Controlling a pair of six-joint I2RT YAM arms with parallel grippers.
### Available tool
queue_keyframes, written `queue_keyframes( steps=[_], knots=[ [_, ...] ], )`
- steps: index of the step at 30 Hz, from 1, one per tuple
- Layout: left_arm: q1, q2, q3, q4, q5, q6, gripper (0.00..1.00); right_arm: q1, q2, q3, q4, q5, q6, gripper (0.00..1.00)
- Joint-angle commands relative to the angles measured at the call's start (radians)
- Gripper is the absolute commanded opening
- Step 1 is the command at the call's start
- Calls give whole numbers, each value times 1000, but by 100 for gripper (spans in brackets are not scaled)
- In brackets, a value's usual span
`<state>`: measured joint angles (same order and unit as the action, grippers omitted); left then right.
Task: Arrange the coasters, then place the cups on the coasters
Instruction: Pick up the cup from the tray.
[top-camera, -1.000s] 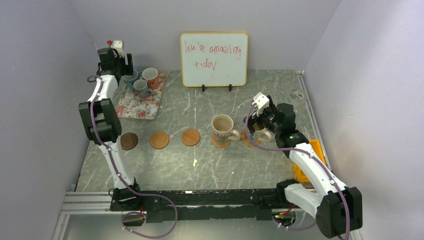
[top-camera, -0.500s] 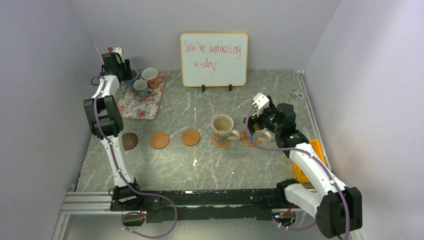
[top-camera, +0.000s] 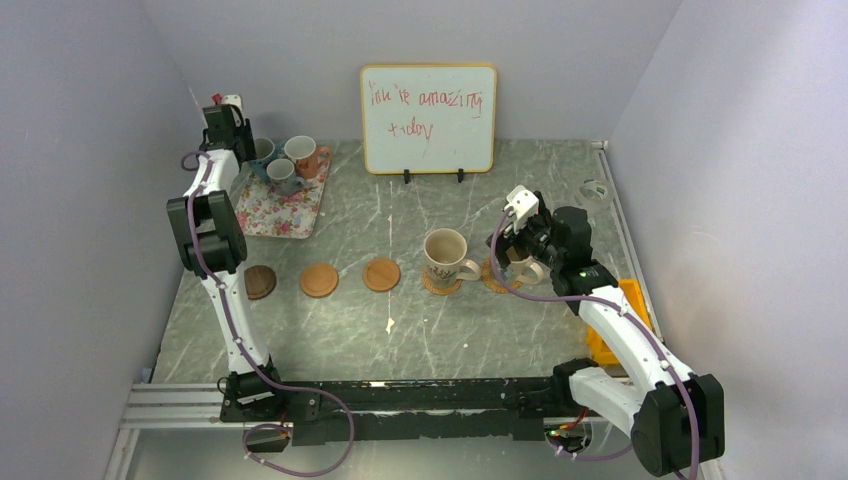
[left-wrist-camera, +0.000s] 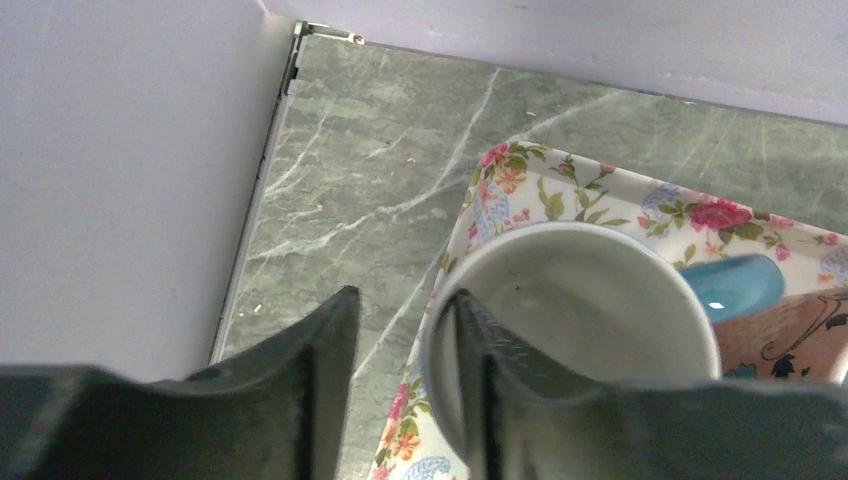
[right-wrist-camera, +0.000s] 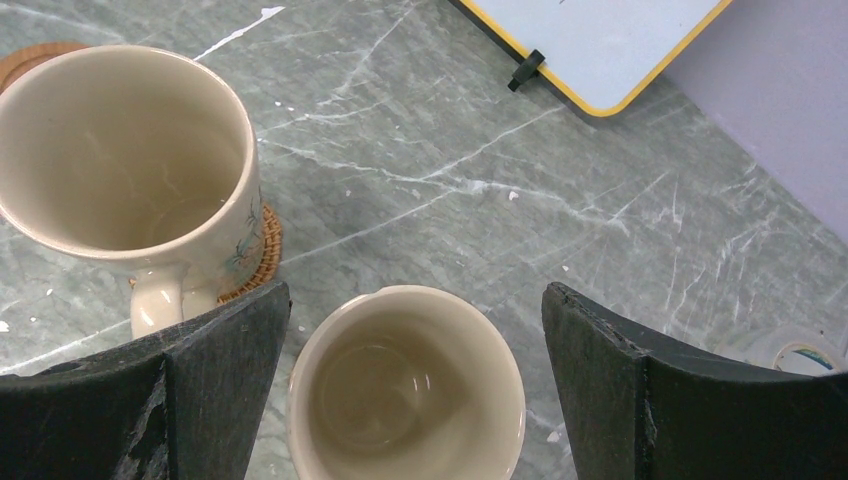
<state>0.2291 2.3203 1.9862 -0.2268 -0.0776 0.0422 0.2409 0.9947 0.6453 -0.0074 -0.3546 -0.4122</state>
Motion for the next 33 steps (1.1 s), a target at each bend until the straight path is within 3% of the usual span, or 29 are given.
queue_keyframes(
  steps=[1,10,18,33],
  knots=[
    [20,1,40,1,6,-9,27,-6,-22,20,18,-30,-8,100],
    [63,-46,17,10,135,-80,5,-12,-30,21,17,-37,-3,100],
    [123,-156,-78,70,168,-135,5,-12,-28,22,14,-43,-3,100],
    [200,-347,-284,168,361,-116,5,-15,-34,22,13,-49,0,100]
  ],
)
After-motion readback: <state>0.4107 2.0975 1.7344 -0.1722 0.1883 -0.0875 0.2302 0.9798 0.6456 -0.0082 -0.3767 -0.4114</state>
